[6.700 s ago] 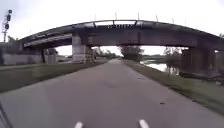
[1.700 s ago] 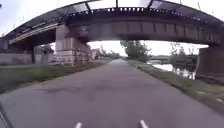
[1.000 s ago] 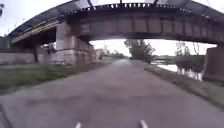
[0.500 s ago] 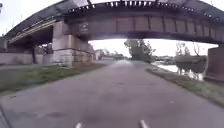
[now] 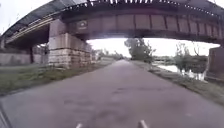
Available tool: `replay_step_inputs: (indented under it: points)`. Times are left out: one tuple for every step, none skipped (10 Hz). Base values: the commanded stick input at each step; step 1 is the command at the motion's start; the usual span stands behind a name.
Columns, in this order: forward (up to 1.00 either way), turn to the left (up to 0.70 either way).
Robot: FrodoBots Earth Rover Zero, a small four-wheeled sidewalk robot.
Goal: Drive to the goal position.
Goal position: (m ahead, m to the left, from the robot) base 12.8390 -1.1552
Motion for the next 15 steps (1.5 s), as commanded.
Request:
replay_step_inputs:
  points:
    - [1.0, 0.0]
    - [1.0, 0.0]
    - [1.0, 0.0]
    - [1.0, 0.0]
    - [1.0, 0.0]
    - [1.0, 0.0]
    - [1.0, 0.0]
    - [1.0, 0.0]
    - [1.0, 0.0]
    - [1.0, 0.0]
    - [1.0, 0.0]
    - [1.0, 0.0]
    - [1.0, 0.0]
    - [1.0, 0.0]
    - [1.0, 0.0]
